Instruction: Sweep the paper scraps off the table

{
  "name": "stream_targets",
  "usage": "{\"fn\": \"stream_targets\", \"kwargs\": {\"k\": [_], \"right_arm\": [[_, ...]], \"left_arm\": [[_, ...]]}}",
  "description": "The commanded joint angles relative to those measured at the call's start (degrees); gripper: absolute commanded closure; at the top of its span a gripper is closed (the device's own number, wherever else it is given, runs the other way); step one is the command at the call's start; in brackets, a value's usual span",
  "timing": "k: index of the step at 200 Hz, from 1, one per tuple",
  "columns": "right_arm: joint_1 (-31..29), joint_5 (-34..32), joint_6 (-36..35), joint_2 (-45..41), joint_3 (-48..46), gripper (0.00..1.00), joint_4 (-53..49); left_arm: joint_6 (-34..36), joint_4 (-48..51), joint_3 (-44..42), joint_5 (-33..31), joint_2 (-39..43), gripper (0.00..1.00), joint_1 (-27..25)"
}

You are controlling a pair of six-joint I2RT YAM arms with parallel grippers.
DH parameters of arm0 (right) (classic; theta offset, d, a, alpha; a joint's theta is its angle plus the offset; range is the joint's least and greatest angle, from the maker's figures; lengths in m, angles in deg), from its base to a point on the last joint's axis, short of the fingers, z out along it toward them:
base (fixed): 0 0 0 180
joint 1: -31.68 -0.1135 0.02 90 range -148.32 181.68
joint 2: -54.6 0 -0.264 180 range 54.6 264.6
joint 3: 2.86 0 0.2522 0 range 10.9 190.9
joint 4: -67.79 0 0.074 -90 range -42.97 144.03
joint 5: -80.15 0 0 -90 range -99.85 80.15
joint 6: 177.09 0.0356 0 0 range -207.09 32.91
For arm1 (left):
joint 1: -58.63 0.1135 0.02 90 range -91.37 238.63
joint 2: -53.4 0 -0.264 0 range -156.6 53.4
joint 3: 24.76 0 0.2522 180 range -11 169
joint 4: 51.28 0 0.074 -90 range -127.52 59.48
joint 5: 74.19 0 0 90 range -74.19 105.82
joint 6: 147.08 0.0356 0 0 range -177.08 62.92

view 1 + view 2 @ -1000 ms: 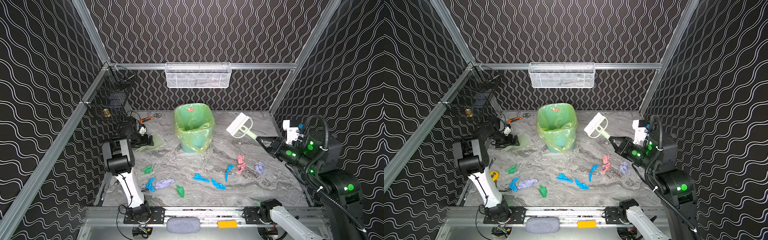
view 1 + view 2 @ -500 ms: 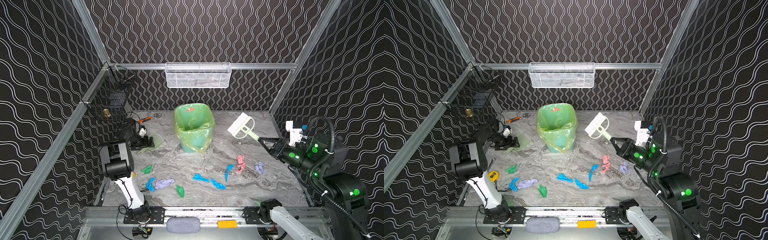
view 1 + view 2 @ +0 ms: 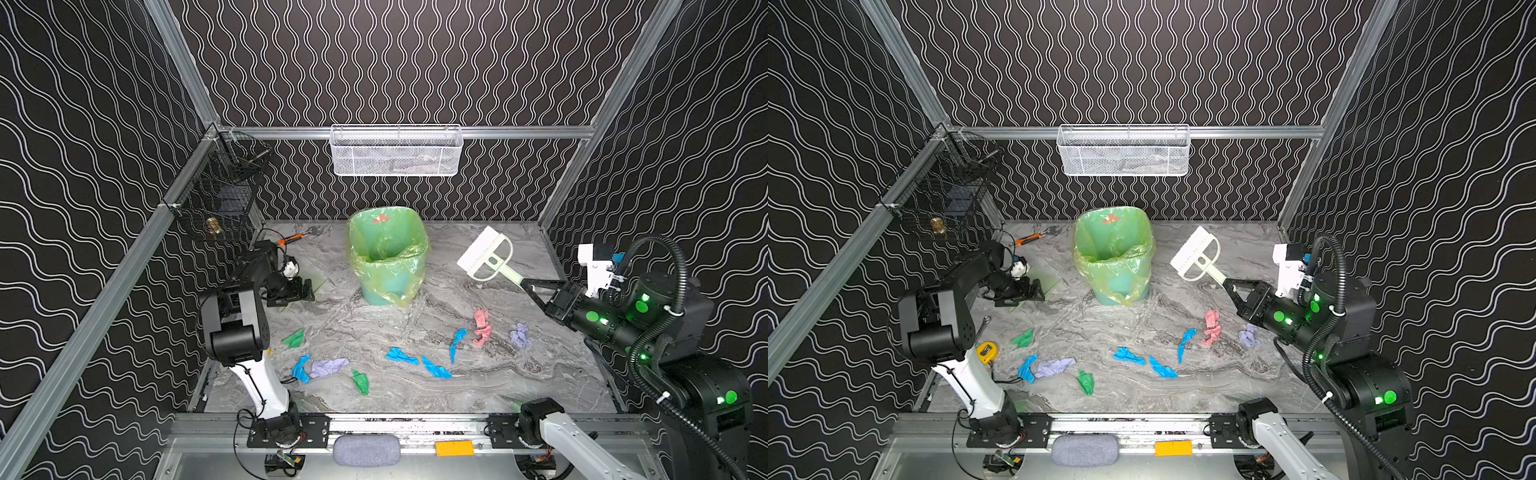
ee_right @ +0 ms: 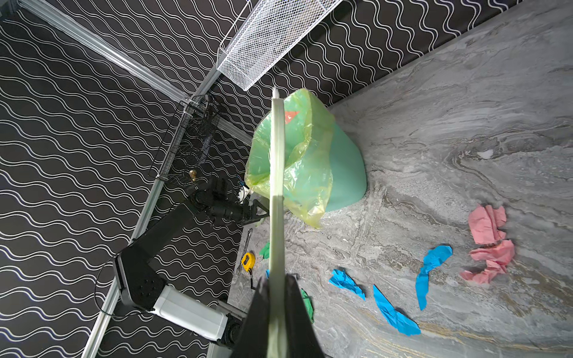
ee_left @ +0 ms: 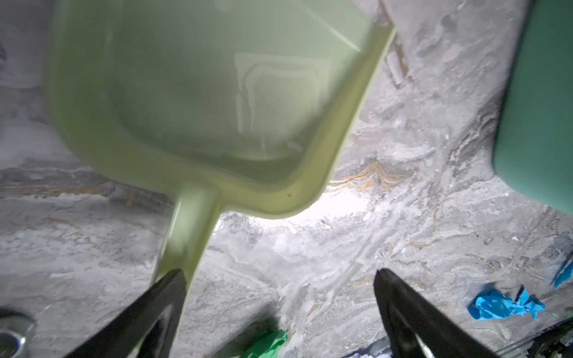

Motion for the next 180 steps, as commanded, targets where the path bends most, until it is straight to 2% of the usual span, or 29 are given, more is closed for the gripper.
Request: {"fn": "stream_targets", "kwargs": {"k": [1,66,110,180], "right_arm": [[-0.1,-0.31,-0.69,-0.6,0.41,1.0,-1.3],[-0.17,-0.32,-1.08,-0.52,1.63,1.0,-2.18],[-0.15,-0.87,-0.87,-0.98,1.88,1.0,-2.76],[-0.14,-0.98,-0.59,-1.1,0.58,1.0,-1.58]], "left_arm": [[0.37,0.11,1.22,-0.11,2.69,0.01,-0.43],[-1.46,-3.05,1.45,-11.29,0.02,0.01,-0.43],[-2.01,-3.28,2.02,-8.65,-4.46,0.01,-0.59],[-3.26,-3.68,-4.14,-6.64,-2.8,0.01,-3.46]]}}
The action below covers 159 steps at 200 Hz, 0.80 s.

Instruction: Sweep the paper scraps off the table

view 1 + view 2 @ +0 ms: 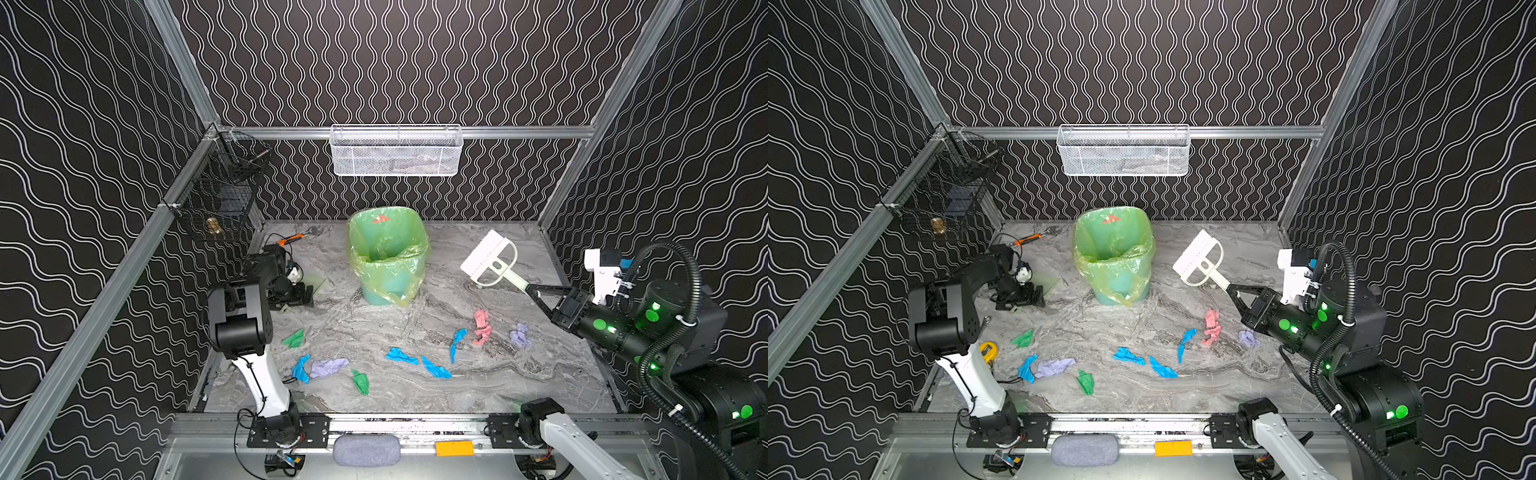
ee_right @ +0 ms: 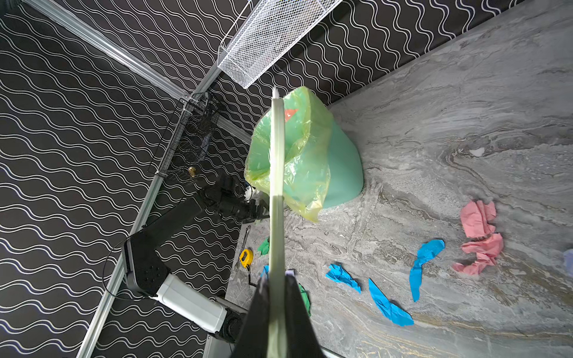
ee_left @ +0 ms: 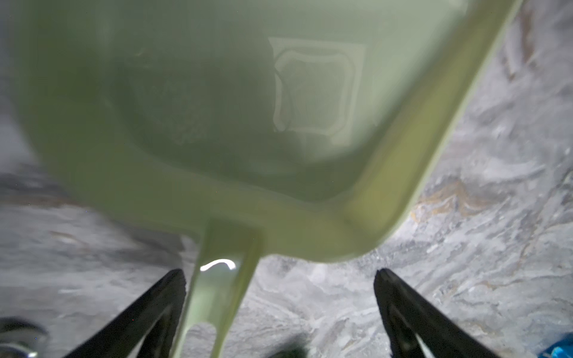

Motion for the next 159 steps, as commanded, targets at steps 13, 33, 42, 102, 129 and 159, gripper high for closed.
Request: {"fn": "stream_targets", "kwargs": {"k": [13,33,42,102,129,159], "right_arm": [[-0.1,-0.33,-0.13,-0.04,-0.86,1.0,1.22],[-0.1,-0.09,-0.21,0.15,-0.98,1.0,1.72],[-0.07,0.02,-0.14,0.24,-1.26,1.0,1.96],[-0.06,0.36,0.47,-0.13,-2.32,1.0,3.09],[-0.04,0.29,0.87,-0.34,-2.54,1.0,3.19],[-0.08,0.2,1.44,-0.98,-3.12,1.0,3.35]], "left_arm": [[-1.14,-0.26,-1.93,0.97,1.54,0.01,-2.03],[-1.57,-0.9,-3.43,-0.75,2.46,0.01,-3.13],[-2.13,-1.54,-4.06,-1.14,3.08,0.01,-3.43],[-6.29,-9.53,-10.04,-6.25,9.72,0.14,-3.99],[-6.16,-11.09,-11.42,-6.83,9.89,0.26,-4.0],[-6.67,-13.55,-13.53,-7.51,10.94,0.35,-4.0]]}}
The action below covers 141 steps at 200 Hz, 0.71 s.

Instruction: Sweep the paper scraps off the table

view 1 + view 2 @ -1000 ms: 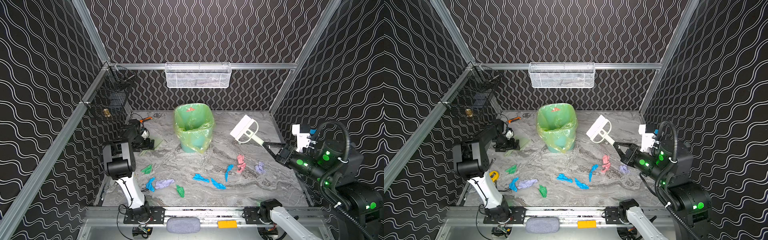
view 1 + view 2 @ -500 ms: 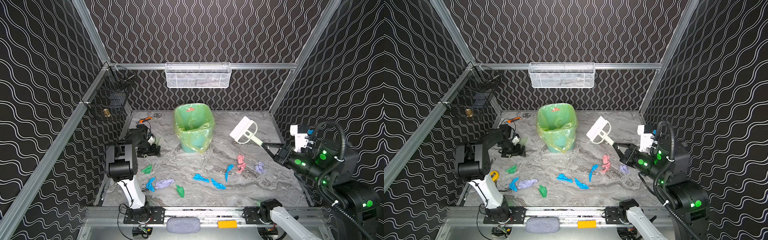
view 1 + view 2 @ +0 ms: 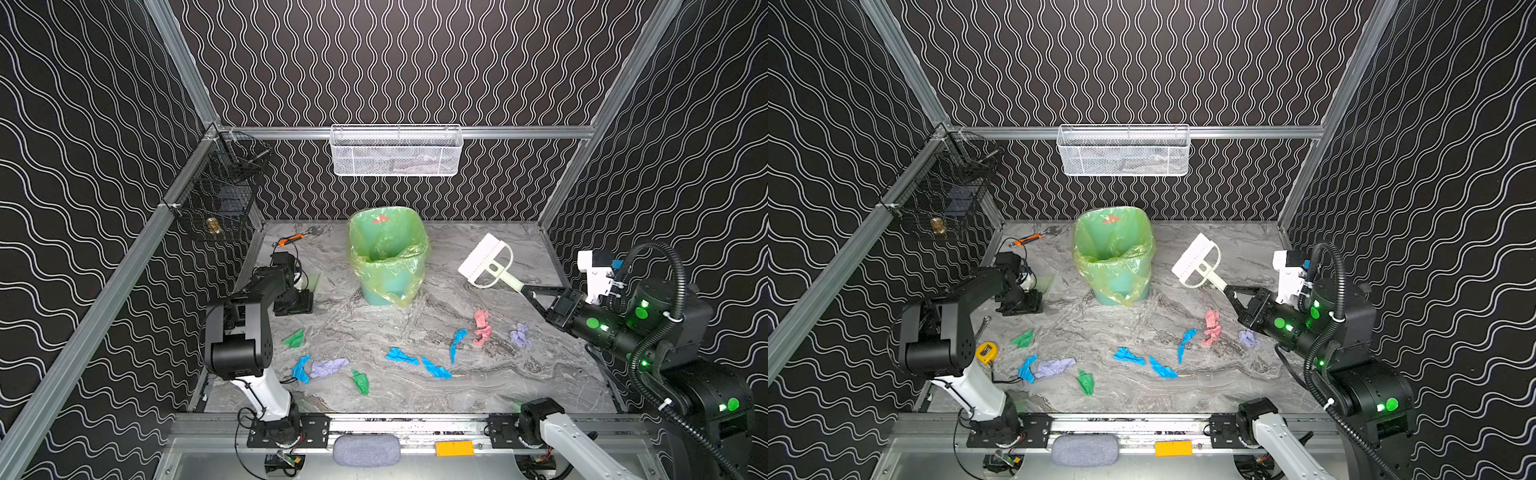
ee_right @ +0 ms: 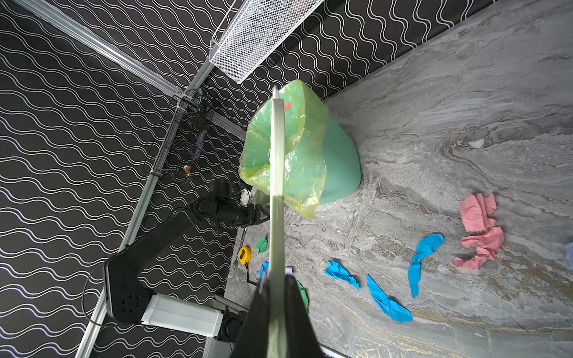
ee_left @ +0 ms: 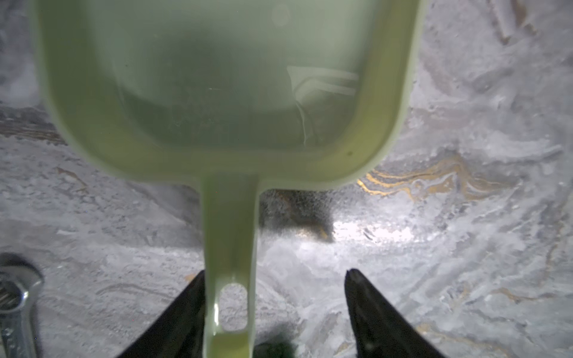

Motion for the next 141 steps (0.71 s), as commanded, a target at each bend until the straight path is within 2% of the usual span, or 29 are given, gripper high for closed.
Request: {"fn": "stream_targets", "kwargs": {"k": [1,60,141], "right_arm": [[-0.04,-0.01,0.91,-0.48,-0.35,1.0,2.18],[-0.04,0.03,1.62,-1.15,-1.24,1.0,2.4],[-0.09,0.16,3.22,-1.91,-2.51,1.0,3.73]], "left_arm": [[-1.1,-2.96,-1.16,-1.21,0.76,0.35,-0.02],[-1.17,-6.12,-2.89,-2.29,1.38,0.49,0.01],[-0.98,-10.81,-7.11,-4.02,3.04,0.62,-0.03]]}}
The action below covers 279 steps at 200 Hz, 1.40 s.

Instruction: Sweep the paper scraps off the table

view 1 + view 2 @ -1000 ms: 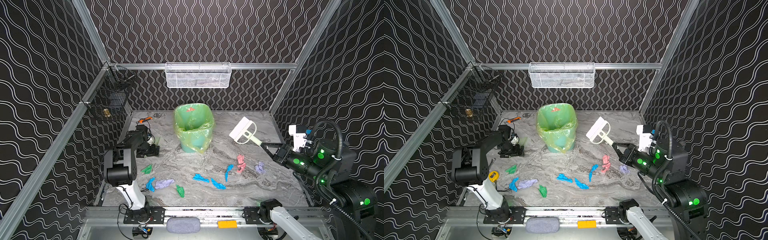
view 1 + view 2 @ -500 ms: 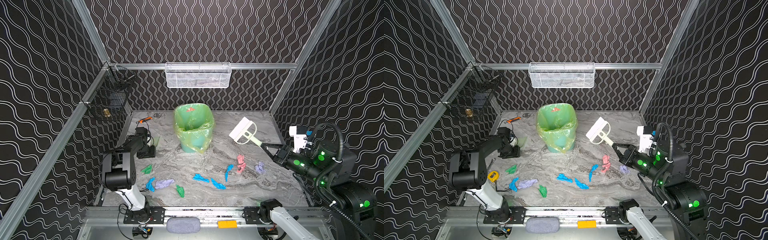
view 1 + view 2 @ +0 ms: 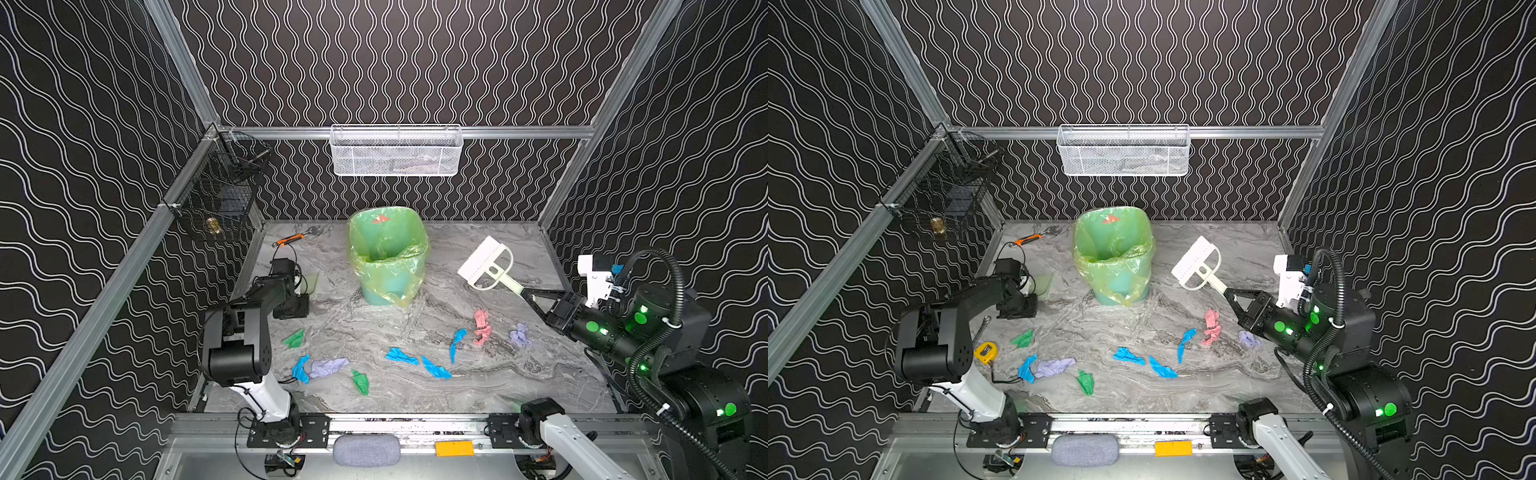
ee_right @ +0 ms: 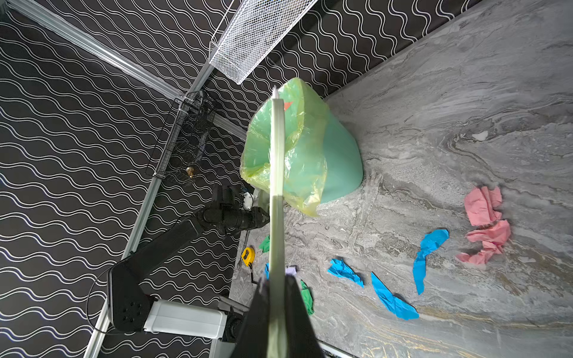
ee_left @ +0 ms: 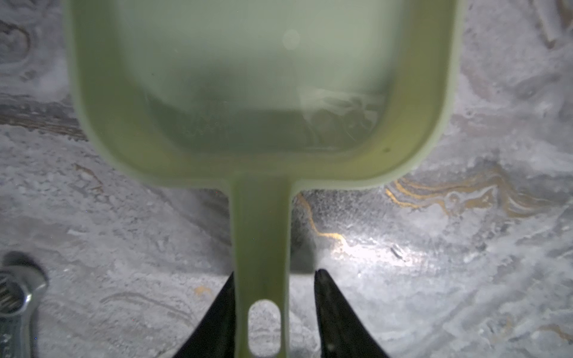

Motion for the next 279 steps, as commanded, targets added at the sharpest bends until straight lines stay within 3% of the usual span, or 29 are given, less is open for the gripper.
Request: {"fn": "stream_targets", "kwargs": {"k": [1,115,225,279], "right_arm": [[-0.04,0.14,1.2,-0.29,-0.42,1.0,2.47],[-0.01,0.25,2.64,-0.89,-1.5,1.0,3.65],[-0.11,0.25,2.82,-1.09,-2.39,1.0,4.09],[-0.11,-0.01,1.94,-0.95,-2.13,1.0,3.48]], "left_arm": [[-0.19,-2.47,-0.91,-1.11,0.6,0.62,0.02],[-0.11,-6.78,-0.49,-0.21,-1.45,0.67,0.02],[-0.27,-6.98,-0.91,-0.92,-1.06,0.87,0.02],[-0.81,-4.39,-1.06,-1.95,4.59,0.9,0.01]]}}
